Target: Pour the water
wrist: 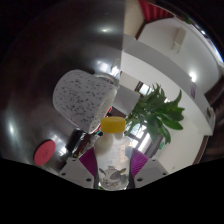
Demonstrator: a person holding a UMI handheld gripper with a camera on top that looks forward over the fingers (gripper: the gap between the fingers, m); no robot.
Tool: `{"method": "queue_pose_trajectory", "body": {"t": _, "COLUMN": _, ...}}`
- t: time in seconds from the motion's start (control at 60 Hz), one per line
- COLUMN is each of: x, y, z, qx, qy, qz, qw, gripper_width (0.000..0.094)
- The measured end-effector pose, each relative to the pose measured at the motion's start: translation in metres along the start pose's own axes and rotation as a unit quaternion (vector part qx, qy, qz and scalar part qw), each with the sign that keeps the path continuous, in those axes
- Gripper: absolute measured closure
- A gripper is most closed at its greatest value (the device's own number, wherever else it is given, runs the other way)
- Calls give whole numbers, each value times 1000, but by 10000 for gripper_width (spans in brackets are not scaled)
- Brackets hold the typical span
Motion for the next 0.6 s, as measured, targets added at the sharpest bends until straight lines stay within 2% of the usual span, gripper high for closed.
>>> {"method": "queue_pose_trajectory", "body": {"t": 0.217, "x": -1, "y": 2, "z": 8, "qx": 5, "qy": -3, "qz": 7, "qw": 1000, "gripper_width": 532}}
{"method": "queue_pose_trajectory", "body": {"t": 0.367, "x": -7, "y": -3, "z": -3, "qx": 157, "qy": -16, "qz": 13, "qw": 987, "gripper_width": 533}}
{"method": "queue_pose_trajectory", "body": {"t": 0.483, "x": -11, "y": -5, "z": -19, "qx": 356, "qy": -23, "qz": 35, "qw": 933, "gripper_width": 535}}
{"method": "queue_pose_trajectory", "body": {"t": 0.6, "x": -13, "y": 0, "z": -37, "qx": 550, "qy": -32, "qz": 57, "qw": 833, "gripper_width": 524}}
Point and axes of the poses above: the point between the fingertips, and its own axes, seen from behind it with the camera up: y to the left, z up, x forward, the way the camera looks, the point moved 6 cm from there along -x, backward, against the way the camera looks, and after that the axes turned 14 degrees about -x, right-handed, at the moved point
